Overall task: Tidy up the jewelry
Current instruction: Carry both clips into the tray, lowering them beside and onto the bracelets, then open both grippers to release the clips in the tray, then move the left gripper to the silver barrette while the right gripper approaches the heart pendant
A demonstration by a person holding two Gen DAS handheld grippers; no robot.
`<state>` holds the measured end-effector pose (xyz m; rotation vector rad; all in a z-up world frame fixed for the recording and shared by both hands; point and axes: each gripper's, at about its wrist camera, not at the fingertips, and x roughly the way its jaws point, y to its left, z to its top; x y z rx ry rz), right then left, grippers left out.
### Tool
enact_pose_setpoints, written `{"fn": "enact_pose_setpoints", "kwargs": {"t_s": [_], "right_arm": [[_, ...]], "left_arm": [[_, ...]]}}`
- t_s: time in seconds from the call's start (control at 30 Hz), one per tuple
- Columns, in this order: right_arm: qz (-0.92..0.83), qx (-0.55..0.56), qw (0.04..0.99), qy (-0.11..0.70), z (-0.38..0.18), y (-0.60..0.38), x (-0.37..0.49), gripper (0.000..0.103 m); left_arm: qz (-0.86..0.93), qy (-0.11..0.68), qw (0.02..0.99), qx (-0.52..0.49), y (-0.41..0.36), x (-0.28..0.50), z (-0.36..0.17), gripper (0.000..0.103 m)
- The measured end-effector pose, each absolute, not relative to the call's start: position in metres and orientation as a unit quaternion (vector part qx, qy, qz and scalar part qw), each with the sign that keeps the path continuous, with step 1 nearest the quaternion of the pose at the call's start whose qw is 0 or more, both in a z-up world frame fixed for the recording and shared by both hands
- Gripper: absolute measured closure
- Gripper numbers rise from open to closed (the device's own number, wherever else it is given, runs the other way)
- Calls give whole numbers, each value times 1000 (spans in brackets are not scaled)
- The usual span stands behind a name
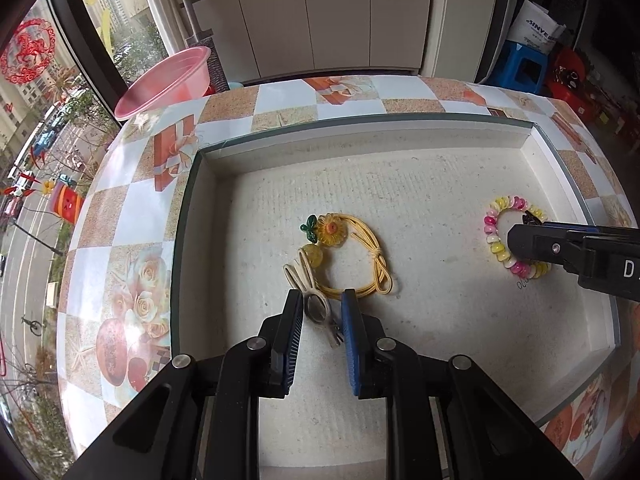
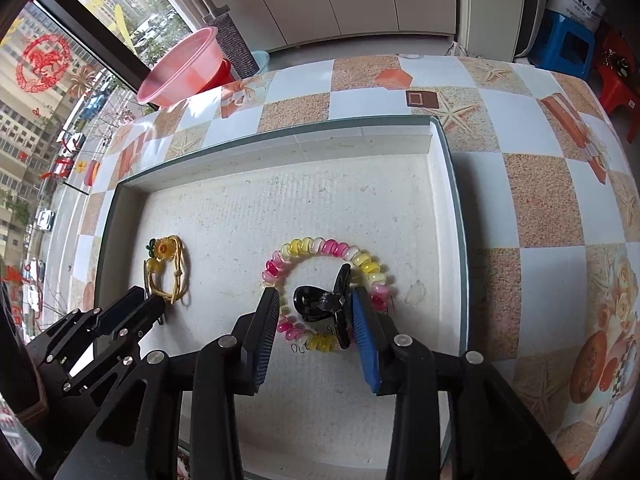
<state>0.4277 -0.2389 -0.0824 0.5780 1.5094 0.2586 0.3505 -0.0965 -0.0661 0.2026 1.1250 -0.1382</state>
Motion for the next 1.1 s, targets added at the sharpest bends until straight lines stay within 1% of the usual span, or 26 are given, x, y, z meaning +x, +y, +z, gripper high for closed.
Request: {"fn": "enact_pose_setpoints", "kwargs": {"t_s": [0.03,0.13,0.27,0.37,0.4,0.43,0.47,0.5,0.53,0.6,0.7,0.73,0.83,0.9,0.93,1.03,1.1], "right_arm": [[115,263,683,672,-81,-240,427,44],[117,288,682,662,-76,-244,425,44],[112,312,682,652,-67,-253,423,37],[108,327,683,644,-58,-259,419,35],[106,331,683,642,-56,-261,417,35],[104,336,683,640,-54,-263,416,33],[102,341,683,638,-52,-265,414,32],[101,346,683,636,-49,-267,412,32],[99,350,683,633,-46,-269,410,31],[98,357,684,628,-40,-273,407,31],[94,367,685,622,-32,-279,401,26],[94,373,685,619,-30,-282,398,23],[91,386,686,611,-21,-288,389,22],[90,395,685,606,-15,-291,381,17],[91,400,684,603,-12,-292,376,11],[92,403,687,597,-3,-293,363,10],[91,395,694,595,3,-291,355,7]], "left_arm": [[-65,530,840,94,-97,350,-64,70],[-70,520,847,87,-96,349,-59,70],[-75,519,847,89,-97,348,-55,70],[-75,519,847,86,-96,346,-53,70],[-74,519,847,85,-96,346,-52,66],[-74,518,848,84,-96,346,-51,32],[-70,514,851,81,-95,345,-49,11],[-62,501,860,77,-93,342,-44,0],[-61,490,866,75,-93,340,-39,0],[-67,495,863,73,-93,340,-36,0],[-63,489,866,76,-92,336,-29,0],[-63,488,868,75,-90,334,-26,0],[-63,488,868,68,-83,325,-18,0],[-61,487,869,62,-77,316,-14,0],[-61,487,869,58,-74,311,-12,0],[-70,491,867,49,-66,296,-8,0],[-68,496,864,56,-63,285,-7,0]]}}
